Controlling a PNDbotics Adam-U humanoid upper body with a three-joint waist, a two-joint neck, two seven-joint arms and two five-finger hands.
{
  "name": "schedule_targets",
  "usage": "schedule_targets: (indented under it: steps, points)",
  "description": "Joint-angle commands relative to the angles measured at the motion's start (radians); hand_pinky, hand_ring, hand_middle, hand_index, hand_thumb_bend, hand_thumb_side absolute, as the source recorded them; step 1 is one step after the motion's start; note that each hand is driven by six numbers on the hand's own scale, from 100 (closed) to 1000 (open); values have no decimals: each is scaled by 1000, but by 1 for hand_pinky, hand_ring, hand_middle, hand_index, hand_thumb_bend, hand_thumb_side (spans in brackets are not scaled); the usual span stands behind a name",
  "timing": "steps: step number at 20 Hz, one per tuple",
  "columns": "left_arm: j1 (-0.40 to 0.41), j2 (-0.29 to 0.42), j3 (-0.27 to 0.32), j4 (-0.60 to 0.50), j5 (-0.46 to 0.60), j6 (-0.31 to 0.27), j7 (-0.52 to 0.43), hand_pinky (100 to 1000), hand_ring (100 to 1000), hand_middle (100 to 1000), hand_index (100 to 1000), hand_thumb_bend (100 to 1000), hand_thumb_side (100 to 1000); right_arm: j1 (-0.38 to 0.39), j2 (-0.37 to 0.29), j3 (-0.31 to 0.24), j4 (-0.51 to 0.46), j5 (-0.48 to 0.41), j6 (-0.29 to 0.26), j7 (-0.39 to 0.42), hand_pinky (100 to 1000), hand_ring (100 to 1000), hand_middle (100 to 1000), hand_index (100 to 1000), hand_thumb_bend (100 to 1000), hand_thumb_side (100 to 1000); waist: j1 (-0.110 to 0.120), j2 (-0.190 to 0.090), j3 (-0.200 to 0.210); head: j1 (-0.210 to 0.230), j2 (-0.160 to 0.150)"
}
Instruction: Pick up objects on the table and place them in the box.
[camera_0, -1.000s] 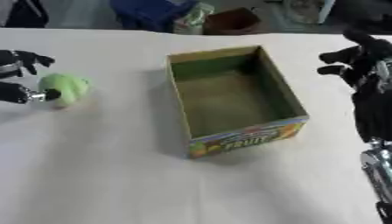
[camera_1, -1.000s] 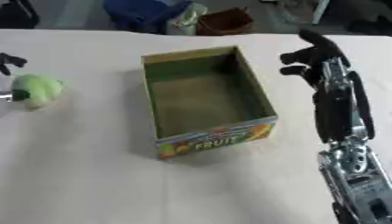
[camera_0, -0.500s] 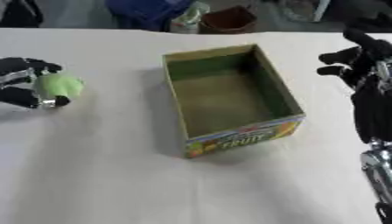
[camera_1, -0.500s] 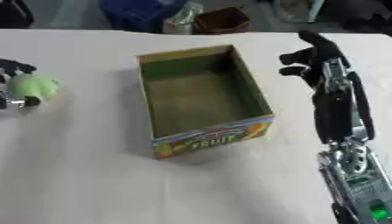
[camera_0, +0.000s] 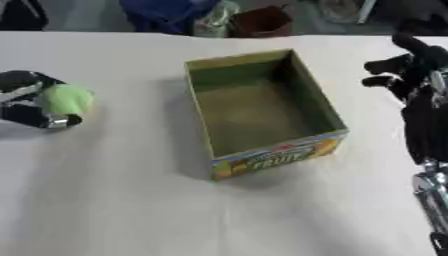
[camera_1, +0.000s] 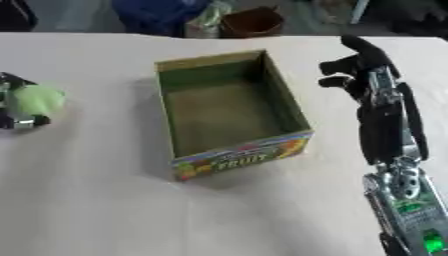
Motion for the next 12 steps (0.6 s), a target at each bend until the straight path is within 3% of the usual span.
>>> schedule_targets:
  steps: [1,4,8,11,12]
  points:
    - [-18,13,7,-6,2,1,30,543,624,584,786,477,753,-9,-9,-5,-20,-2,0,2,640,718,539,872,100,1000,1,-15,-1,-1,-7]
    - [-17,12,7,-7,3,7,54,487,570,538,724,429,707,-9,-8,-5,-20,-2,0,2,641,718,539,873,100,1000,0,-15,-1,0,-9]
    - [-15,14,3,-11,-7,18,90,443,527,501,685,268,592,-7,-7,-6,-20,-3,1,4,642,719,539,874,100,1000,0,-17,-1,0,-9]
    - [-16,16,-2,-19,-20,20,108,396,496,483,664,126,382,-6,-6,-6,-20,-3,2,4,642,719,539,874,100,1000,2,-18,0,0,-10]
    - [-15,16,-2,-21,-24,20,114,350,476,472,640,100,273,-7,-5,-5,-20,-3,3,5,642,719,539,874,100,1000,2,-18,0,1,-10]
